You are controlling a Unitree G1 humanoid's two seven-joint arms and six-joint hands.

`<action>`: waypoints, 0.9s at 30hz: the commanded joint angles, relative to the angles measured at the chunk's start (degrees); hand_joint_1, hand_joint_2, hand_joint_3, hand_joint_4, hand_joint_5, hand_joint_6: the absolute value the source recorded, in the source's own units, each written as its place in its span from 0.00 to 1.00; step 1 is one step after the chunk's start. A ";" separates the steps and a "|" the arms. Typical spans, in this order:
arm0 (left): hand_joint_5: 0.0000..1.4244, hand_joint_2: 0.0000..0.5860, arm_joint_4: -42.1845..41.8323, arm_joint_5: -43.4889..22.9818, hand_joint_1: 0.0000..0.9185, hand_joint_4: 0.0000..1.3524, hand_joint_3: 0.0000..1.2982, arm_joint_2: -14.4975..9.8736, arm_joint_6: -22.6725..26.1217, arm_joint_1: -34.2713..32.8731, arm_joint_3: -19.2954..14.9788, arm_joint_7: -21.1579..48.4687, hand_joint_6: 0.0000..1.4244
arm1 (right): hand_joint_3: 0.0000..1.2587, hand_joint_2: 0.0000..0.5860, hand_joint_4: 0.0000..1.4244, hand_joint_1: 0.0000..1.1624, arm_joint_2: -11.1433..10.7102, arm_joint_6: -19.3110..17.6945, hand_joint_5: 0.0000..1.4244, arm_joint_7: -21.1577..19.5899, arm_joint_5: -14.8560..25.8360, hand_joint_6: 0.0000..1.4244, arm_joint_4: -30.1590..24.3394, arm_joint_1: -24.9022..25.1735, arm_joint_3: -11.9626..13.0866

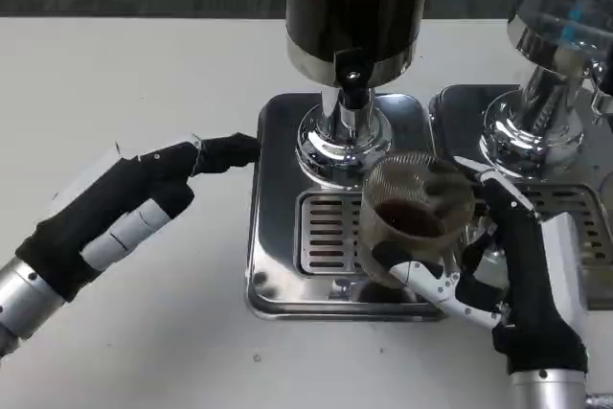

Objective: Grasp the cup under the faucet to collect the drink, then remove the cup.

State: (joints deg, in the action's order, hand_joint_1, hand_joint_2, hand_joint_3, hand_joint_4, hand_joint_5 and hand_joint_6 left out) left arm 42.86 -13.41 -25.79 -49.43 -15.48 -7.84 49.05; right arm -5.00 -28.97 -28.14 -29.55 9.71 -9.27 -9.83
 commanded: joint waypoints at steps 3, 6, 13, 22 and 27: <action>0.12 0.21 -4.15 0.48 0.00 0.15 0.21 -1.60 -2.98 2.21 0.55 0.08 0.11 | 0.51 0.29 0.49 0.71 0.15 -0.62 0.59 1.04 0.99 0.80 -6.04 -2.67 1.09; 0.11 0.20 -6.00 0.71 0.00 0.14 0.20 -2.69 -4.29 3.19 0.59 0.10 0.10 | 0.52 0.29 0.49 0.71 0.10 -0.40 0.60 1.92 1.22 0.81 -8.11 -4.08 1.48; 0.06 0.17 -10.84 2.59 0.00 0.08 0.15 -6.14 -9.88 5.99 0.77 -0.97 0.06 | 0.52 0.28 0.50 0.72 -0.50 -0.05 0.61 4.74 1.71 0.81 -13.55 -8.01 2.64; 0.02 0.15 -16.76 1.12 0.00 0.03 0.11 -10.06 -13.78 9.97 3.08 -0.61 0.04 | 0.53 0.28 0.51 0.72 -0.93 -0.40 0.63 7.73 2.50 0.83 -19.69 -12.92 3.77; 0.02 0.15 -19.39 -0.24 0.00 0.01 0.09 -12.42 -15.56 11.84 4.34 -0.39 0.03 | 0.54 0.28 0.52 0.72 -1.09 -0.70 0.63 8.88 2.96 0.84 -22.17 -15.34 4.17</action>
State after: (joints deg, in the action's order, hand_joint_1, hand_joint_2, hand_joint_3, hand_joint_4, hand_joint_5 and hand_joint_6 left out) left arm 25.25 -12.92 -36.32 -63.42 -4.82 -4.49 48.17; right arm -6.28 -28.09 -19.31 -27.72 -9.48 -23.80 -6.20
